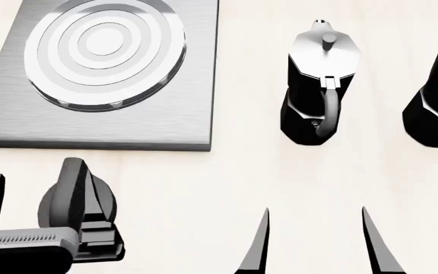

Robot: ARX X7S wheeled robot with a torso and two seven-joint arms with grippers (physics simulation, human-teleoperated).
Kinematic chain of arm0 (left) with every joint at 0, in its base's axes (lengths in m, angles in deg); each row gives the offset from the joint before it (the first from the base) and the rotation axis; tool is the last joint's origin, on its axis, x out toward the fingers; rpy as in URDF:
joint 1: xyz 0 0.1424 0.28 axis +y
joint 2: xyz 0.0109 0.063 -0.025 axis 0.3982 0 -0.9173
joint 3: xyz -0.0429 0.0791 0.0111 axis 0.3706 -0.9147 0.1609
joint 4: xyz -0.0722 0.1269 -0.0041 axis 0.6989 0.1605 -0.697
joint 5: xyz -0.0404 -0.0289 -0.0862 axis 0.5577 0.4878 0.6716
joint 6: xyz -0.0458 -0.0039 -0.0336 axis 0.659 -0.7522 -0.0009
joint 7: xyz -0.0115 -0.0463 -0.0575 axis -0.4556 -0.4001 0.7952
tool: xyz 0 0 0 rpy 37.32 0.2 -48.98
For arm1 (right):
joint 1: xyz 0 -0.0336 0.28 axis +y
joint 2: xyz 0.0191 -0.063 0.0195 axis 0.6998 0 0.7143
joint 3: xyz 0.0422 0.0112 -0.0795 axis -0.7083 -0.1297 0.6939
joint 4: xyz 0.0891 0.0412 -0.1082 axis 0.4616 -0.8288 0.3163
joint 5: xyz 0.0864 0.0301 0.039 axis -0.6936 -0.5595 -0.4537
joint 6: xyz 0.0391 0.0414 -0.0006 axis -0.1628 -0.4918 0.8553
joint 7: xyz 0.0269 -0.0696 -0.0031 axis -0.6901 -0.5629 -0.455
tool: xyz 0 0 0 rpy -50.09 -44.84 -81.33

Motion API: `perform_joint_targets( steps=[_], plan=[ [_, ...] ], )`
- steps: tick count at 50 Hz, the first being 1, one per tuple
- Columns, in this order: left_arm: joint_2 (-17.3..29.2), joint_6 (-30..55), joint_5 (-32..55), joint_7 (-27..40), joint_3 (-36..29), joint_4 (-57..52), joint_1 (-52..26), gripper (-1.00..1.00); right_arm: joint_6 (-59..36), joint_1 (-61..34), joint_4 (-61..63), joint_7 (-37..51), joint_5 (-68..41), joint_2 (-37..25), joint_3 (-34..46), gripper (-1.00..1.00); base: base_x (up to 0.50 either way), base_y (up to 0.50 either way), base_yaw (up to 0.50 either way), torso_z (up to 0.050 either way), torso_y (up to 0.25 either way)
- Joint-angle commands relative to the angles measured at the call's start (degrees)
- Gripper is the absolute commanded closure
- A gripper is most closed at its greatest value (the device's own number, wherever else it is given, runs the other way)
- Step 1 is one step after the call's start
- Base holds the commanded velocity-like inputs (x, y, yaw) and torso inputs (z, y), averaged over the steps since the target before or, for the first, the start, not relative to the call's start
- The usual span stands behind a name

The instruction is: Turn off the stove.

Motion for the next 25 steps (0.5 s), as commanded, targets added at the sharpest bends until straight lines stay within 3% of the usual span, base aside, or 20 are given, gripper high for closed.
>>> perform_joint_targets(
  steps=[1,25],
  plan=[
    [0.0,-1.0,-0.6,1.2,-0.3,3.3,-0.5,-1.00,0.2,0.0,-0.1,0.3,-0.2,-0.2,0.2,-1.00,0.00,0.00,0.00,0.000,0.000],
    [0.6,-2.2,-0.3,2.2,-0.5,7.1,-1.7,-1.00,0.1,-0.1,0.0,0.8,-0.7,-0.8,0.2,-1.00,0.00,0.00,0.00,0.000,0.000]
  ],
)
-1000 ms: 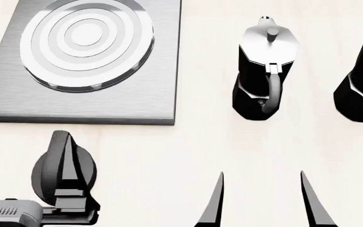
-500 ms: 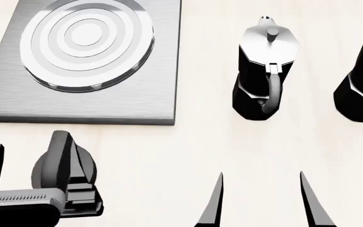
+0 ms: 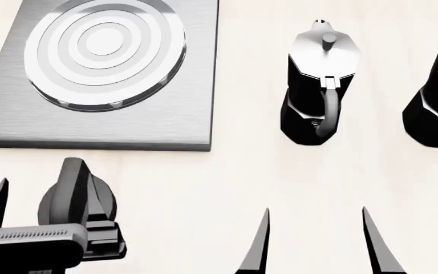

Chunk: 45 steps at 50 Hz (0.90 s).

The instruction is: Turn off the stove.

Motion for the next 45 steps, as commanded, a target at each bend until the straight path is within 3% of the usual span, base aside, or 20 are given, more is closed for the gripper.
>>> perform_joint_targets(
  steps=[1,45],
  plan=[
    [0.4,-0.8,0.1,0.7,0.1,1.9,-0.4,-1.00,0.0,0.0,0.0,0.3,-0.3,-0.3,0.0,-1.00,0.00,0.00,0.00,0.000,0.000],
    [1.3,-0.8,2.4,1.7,0.0,5.8,-0.4,-1.00,-0.2,-0.3,0.4,1.2,-0.9,-1.1,0.6,-1.00,0.00,0.00,0.00,0.000,0.000]
  ],
)
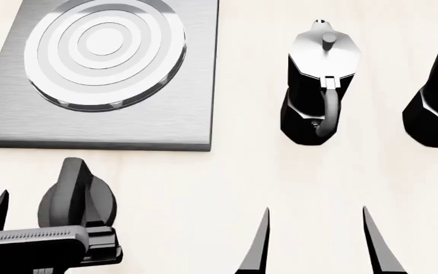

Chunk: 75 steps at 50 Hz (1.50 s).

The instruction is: Turn off the stove.

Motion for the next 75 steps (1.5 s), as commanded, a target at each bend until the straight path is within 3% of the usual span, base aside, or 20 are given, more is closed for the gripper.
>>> perform_joint_targets(
  steps=[1,75],
  plan=[
    [0.1,-0.2,0.5,0.2,-0.1,1.3,-0.2,-1.00,0.0,0.0,0.1,0.3,-0.2,-0.2,0.2,-1.00,0.00,0.00,0.00,0.000,0.000],
    [3.9,2.0,4.9,2.6,2.1,-0.3,4.2,-1.00,0.4,-0.5,-0.2,1.7,-1.2,-1.4,1.0,-1.00,0.00,0.00,0.00,0.000,-0.001]
  ],
)
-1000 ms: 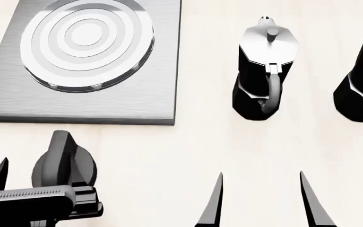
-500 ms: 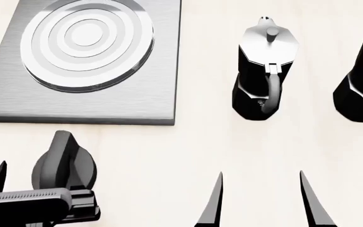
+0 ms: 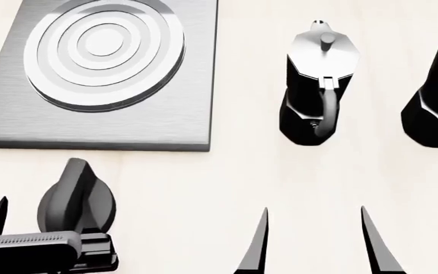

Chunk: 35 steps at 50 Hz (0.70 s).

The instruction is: Turn off the stove.

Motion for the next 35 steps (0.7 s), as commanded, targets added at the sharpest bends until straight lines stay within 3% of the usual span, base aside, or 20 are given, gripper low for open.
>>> perform_joint_targets(
  steps=[1,35],
  plan=[
    [1.7,1.4,1.5,2.7,2.2,0.9,3.1,-1.00,0.1,0.0,0.1,0.2,-0.2,-0.2,0.1,-1.00,0.00,0.00,0.00,-0.010,0.000],
    [3.3,2.6,2.7,4.4,3.0,-3.8,5.5,-1.00,0.0,-0.1,0.3,0.8,-0.5,-0.7,0.6,-1.00,0.00,0.00,0.00,0.000,-0.002]
  ],
)
